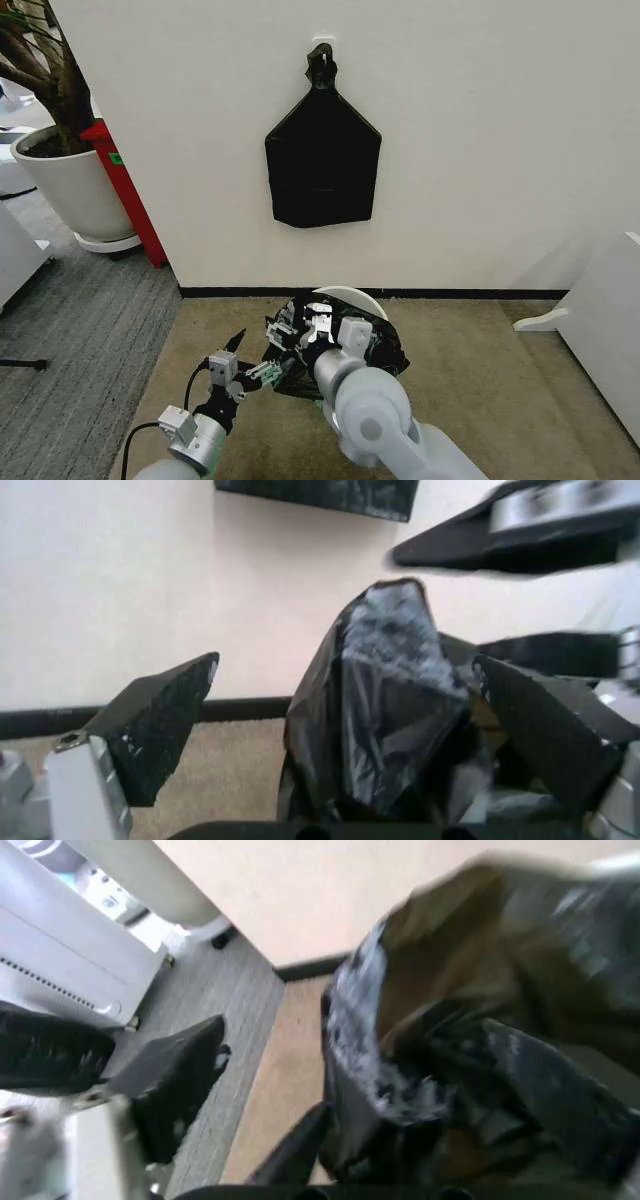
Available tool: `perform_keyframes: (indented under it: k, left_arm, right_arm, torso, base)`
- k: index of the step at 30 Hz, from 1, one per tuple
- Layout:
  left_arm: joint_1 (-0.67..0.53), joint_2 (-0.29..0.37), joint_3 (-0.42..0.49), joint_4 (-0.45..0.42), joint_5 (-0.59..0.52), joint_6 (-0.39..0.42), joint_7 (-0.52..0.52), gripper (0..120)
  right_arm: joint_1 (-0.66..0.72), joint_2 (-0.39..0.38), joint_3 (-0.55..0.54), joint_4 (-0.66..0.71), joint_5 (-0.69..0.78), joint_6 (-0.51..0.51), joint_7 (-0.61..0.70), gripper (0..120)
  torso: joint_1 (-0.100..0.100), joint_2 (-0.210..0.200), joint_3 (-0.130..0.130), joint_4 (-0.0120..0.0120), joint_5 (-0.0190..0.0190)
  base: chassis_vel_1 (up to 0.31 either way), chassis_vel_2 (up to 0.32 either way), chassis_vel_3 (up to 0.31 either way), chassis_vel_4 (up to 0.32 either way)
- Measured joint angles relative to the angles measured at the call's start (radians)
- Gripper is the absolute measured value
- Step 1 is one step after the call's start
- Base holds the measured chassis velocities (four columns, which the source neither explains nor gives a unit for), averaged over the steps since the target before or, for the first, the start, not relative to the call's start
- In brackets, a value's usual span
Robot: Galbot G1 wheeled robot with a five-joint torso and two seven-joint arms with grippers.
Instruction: Place the garbage bag over the trash bin.
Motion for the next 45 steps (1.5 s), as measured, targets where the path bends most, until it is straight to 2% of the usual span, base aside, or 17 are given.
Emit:
perform_keyframes:
  k: [1, 2, 3, 4, 8, 11, 12, 14, 19, 26, 33, 38, 45]
  left_arm:
    - [0.001, 0.012, 0.001, -0.016, 0.002, 0.006, -0.002, 100]
    - [0.002, 0.016, 0.001, -0.022, 0.003, 0.009, -0.003, 100]
    - [0.005, 0.028, 0.003, -0.047, 0.008, 0.022, -0.014, 100]
    - [0.005, 0.028, 0.003, -0.047, 0.008, 0.022, -0.014, 100]
    - [-0.002, 0.050, 0.012, -0.089, 0.018, 0.058, -0.056, 100]
    - [-0.023, 0.068, 0.024, -0.119, 0.073, 0.153, -0.184, 100]
    - [-0.023, 0.068, 0.024, -0.119, 0.073, 0.153, -0.184, 100]
    - [-0.038, 0.079, 0.032, -0.127, 0.104, 0.203, -0.222, 100]
    - [-0.057, 0.110, 0.052, -0.157, 0.145, 0.281, -0.222, 100]
    - [-0.053, 0.154, 0.069, -0.211, 0.137, 0.352, -0.214, 100]
    - [-0.123, 0.163, 0.094, -0.163, 0.172, 0.420, -0.226, 100]
    - [-0.172, 0.162, 0.117, -0.124, 0.184, 0.425, -0.213, 100]
    - [-0.254, 0.156, 0.211, -0.086, 0.181, 0.443, -0.197, 100]
  right_arm:
    - [-0.024, -0.026, 0.019, 0.032, -0.057, -0.008, -0.045, 98]
    - [-0.033, -0.035, 0.028, 0.042, -0.081, -0.010, -0.064, 98]
    - [-0.062, -0.066, 0.064, 0.063, -0.183, -0.013, -0.132, 100]
    - [-0.062, -0.066, 0.064, 0.063, -0.183, -0.013, -0.132, 100]
    - [-0.108, -0.111, 0.158, 0.070, -0.347, -0.020, -0.237, 100]
    - [-0.124, -0.139, 0.236, 0.018, -0.491, -0.043, -0.286, 100]
    - [-0.124, -0.139, 0.236, 0.018, -0.491, -0.043, -0.286, 100]
    - [-0.127, -0.151, 0.242, -0.013, -0.567, -0.058, -0.307, 100]
    - [-0.131, -0.157, 0.205, -0.018, -0.594, -0.132, -0.293, 100]
    - [-0.154, -0.168, 0.179, 0.007, -0.623, -0.190, -0.287, 100]
    - [-0.152, -0.175, 0.127, -0.061, -0.738, -0.228, -0.263, 100]
    - [-0.156, -0.177, 0.134, -0.088, -0.794, -0.229, -0.273, 100]
    - [-0.160, -0.175, 0.149, -0.117, -0.820, -0.230, -0.276, 100]
  torso:
    - [0.000, 0.000, 0.000, -0.0001, -0.0001]
    - [0.000, 0.000, 0.000, 0.0000, -0.0001]
    - [0.000, 0.000, 0.000, 0.0000, 0.0000]
    - [0.000, 0.000, 0.000, 0.0000, 0.0000]
    - [0.000, 0.000, 0.000, -0.0002, 0.0000]
    - [0.000, 0.000, 0.000, -0.0002, 0.0000]
    - [0.000, 0.000, 0.000, -0.0002, 0.0000]
    - [0.000, 0.000, 0.000, -0.0001, 0.0001]
    - [0.000, 0.000, 0.000, 0.0001, -0.0002]
    - [0.000, 0.000, 0.000, 0.0000, -0.0001]
    - [0.000, 0.000, 0.000, 0.0000, -0.0001]
    - [0.000, 0.000, 0.000, 0.0000, -0.0001]
    - [0.000, 0.000, 0.000, -0.0001, -0.0002]
  base:
    - [0.000, 0.000, 0.000, 0.000]
    - [0.000, 0.000, 0.000, 0.000]
    - [0.000, 0.000, 0.000, 0.000]
    - [0.000, 0.000, 0.000, 0.000]
    - [0.000, 0.000, 0.000, 0.000]
    - [0.000, 0.000, 0.000, 0.000]
    - [0.000, 0.000, 0.000, 0.000]
    - [0.000, 0.000, 0.000, 0.000]
    - [0.000, 0.000, 0.000, 0.000]
    - [0.000, 0.000, 0.000, 0.000]
    - [0.000, 0.000, 0.000, 0.000]
    - [0.000, 0.000, 0.000, 0.000]
    - [0.000, 0.000, 0.000, 0.000]
